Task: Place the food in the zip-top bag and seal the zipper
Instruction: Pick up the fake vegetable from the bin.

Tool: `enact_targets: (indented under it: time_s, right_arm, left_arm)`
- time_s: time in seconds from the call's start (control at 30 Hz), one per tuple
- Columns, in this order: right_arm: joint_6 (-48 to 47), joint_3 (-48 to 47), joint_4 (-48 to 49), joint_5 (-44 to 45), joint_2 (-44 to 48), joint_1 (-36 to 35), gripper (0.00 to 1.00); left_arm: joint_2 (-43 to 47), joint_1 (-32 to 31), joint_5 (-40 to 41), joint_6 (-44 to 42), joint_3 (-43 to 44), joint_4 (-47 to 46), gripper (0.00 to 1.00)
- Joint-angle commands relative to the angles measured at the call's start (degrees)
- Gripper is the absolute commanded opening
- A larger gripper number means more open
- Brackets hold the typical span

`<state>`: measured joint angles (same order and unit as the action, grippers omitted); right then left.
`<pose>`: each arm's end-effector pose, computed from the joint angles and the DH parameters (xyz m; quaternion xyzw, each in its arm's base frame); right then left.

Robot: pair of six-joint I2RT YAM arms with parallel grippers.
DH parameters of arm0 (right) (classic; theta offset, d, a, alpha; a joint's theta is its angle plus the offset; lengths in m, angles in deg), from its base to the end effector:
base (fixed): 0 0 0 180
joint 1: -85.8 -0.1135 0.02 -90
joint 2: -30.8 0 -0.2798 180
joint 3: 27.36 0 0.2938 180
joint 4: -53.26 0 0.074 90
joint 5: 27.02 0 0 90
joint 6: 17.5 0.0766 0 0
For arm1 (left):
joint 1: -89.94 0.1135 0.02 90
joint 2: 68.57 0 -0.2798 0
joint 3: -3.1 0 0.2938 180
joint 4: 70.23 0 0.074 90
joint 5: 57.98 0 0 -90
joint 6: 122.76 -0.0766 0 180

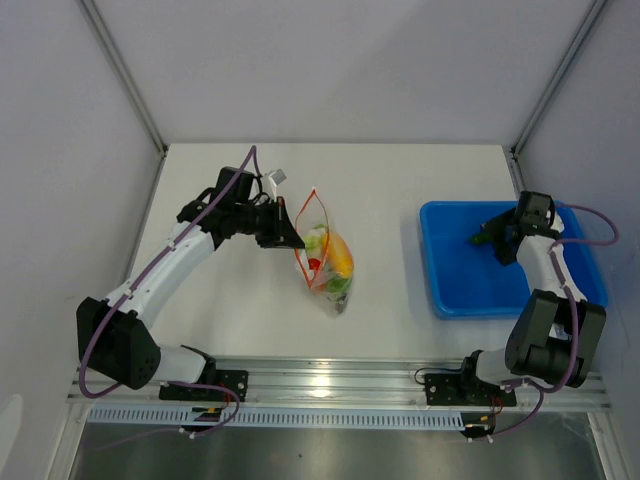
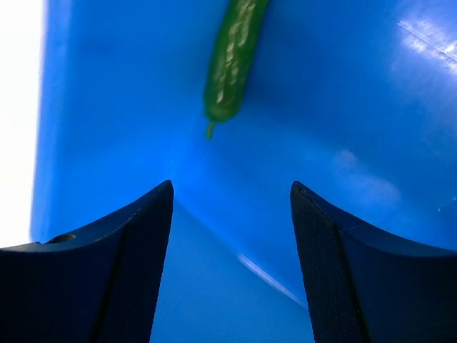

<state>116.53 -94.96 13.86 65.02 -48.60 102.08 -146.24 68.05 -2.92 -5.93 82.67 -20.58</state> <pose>0.3356 -0.1009 0.2111 0.4789 0.8125 0.0633 0.3264 0.3046 -0.1697 0.2953 0.0697 0.8936 -0.3969 0.1977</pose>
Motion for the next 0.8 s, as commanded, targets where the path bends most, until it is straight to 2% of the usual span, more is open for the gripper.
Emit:
enact_targets:
  time_s: [0.0, 0.33, 0.77]
  right_arm:
    - [2.98, 2.28, 8.01, 6.21, -1.11, 0.16, 0.68]
    - [3.34, 1.94, 14.51, 7.45, -11.04, -0.36, 0.69]
    - [1.85, -3.86, 15.58, 7.71, -19.65, -0.28, 0.68]
  left_arm:
    - [0.94, 0.36, -1.45, -1.87, -0.11, -1.39, 0.01]
    - [0.85, 0.62, -0.92, -2.05, -0.2, -0.78, 0.0]
    - [2.17, 0.8, 0.92, -2.13, -1.52, 0.63, 0.01]
